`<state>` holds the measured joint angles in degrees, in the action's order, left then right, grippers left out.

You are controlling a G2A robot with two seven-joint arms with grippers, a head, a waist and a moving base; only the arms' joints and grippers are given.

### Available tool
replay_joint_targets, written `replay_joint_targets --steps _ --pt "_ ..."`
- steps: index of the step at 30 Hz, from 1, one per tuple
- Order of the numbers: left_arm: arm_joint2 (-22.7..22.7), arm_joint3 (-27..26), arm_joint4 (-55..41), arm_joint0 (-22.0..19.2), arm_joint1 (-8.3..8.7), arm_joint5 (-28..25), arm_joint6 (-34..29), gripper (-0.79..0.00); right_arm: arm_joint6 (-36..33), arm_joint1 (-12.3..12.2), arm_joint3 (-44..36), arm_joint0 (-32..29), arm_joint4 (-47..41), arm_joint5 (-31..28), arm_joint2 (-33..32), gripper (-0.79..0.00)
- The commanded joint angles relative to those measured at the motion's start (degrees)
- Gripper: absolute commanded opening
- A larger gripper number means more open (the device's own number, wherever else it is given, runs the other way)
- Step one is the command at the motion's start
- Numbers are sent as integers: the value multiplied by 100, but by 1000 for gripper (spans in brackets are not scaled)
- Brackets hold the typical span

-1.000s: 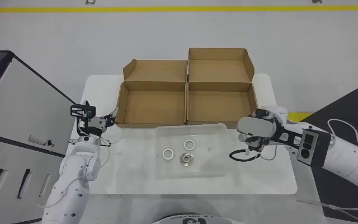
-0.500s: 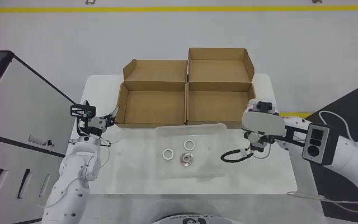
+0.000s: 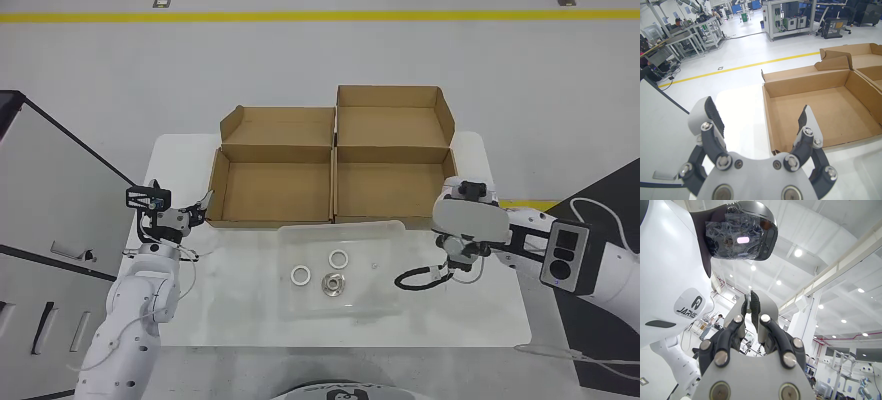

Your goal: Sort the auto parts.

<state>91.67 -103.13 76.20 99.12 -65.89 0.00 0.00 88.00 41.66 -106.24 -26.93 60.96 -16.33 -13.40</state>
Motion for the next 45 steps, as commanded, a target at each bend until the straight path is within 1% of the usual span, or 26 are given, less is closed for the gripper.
replay_joint_targets --steps 1,11,13,17,27,34,41,45 --pt "0 0 0 0 0 0 0 0 0 -5 2 -3 3 0 1 -785" --pt "0 0 0 0 0 0 0 0 -66 0 -35 -40 -40 22 -24 -785" --pt "0 0 0 0 0 0 0 0 0 35 -172 -208 -302 65 -145 -785" --pt "0 0 0 0 0 0 0 0 0 125 -298 -443 -485 5 -421 -785" --pt "0 0 0 0 0 0 0 0 -93 390 -320 -854 -457 -89 -827 -785" --pt "0 0 0 0 0 0 0 0 -420 540 -130 -1010 -187 -415 -1038 -785" --pt "0 0 0 0 0 0 0 0 -901 607 55 -1157 113 -896 -1303 -785" --pt "0 0 0 0 0 0 0 0 -1083 646 64 -1277 139 -1078 -1460 -785"
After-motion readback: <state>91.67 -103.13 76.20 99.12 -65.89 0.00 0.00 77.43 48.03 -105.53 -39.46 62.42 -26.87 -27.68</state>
